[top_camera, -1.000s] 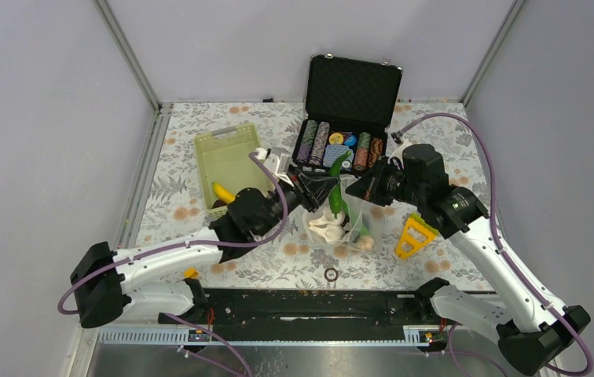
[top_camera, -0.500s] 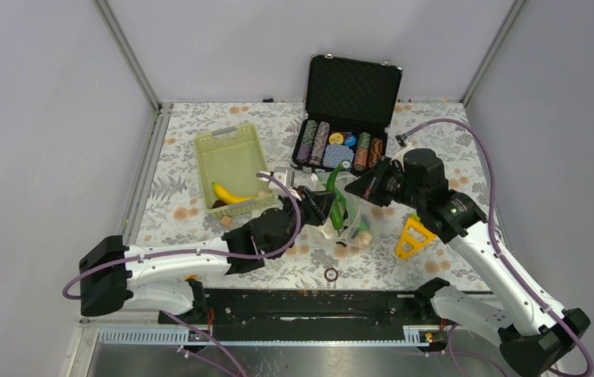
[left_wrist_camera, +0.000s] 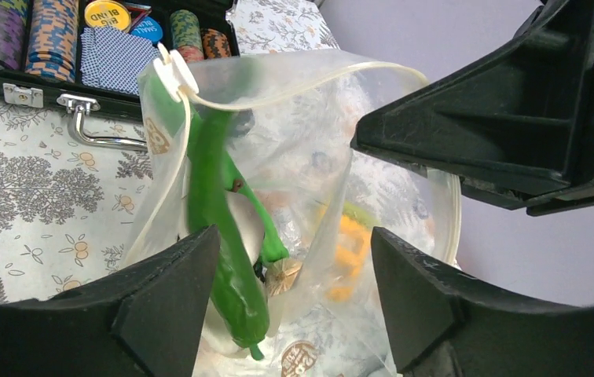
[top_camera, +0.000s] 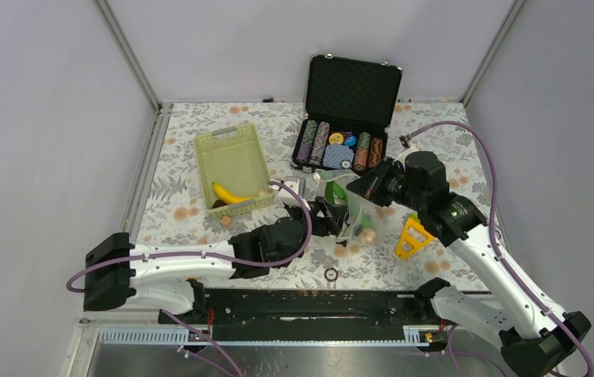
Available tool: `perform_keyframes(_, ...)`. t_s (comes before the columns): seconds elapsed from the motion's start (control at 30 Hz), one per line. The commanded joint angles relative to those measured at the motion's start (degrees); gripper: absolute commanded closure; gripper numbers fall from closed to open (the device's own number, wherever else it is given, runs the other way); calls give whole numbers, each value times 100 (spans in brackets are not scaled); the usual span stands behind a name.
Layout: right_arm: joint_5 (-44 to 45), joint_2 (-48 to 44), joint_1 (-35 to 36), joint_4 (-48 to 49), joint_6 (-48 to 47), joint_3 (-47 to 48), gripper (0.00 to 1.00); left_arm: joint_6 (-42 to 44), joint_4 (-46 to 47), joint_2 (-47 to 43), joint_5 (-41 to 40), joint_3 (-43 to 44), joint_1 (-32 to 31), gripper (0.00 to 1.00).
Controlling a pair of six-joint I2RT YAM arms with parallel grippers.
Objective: Place the food in the zip-top bag and seal the zipper
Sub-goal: Place the fake vegetable in the zipper food storage bag, then pick up the fake fruit from the bin.
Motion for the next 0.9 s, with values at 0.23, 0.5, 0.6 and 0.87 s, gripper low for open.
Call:
perform_keyframes(0.23, 83, -142, -31, 358, -47, 30, 96, 597, -1078, -1038, -1150, 526, -102, 1)
perform_keyframes(0.5, 84, -139, -37, -38, -689, 212, 96, -198, -3959, -1647, -1022, 1019, 1192, 1)
perform_keyframes(0.6, 225, -156, -36, -294, -949, 301, 96, -432, -4570, -1654, 307, 1089, 2672, 1)
perform_keyframes(0.87, 501, -158, -36, -655, -1453, 460, 96, -1250, -5458, -966, 1564, 1319, 4697, 1)
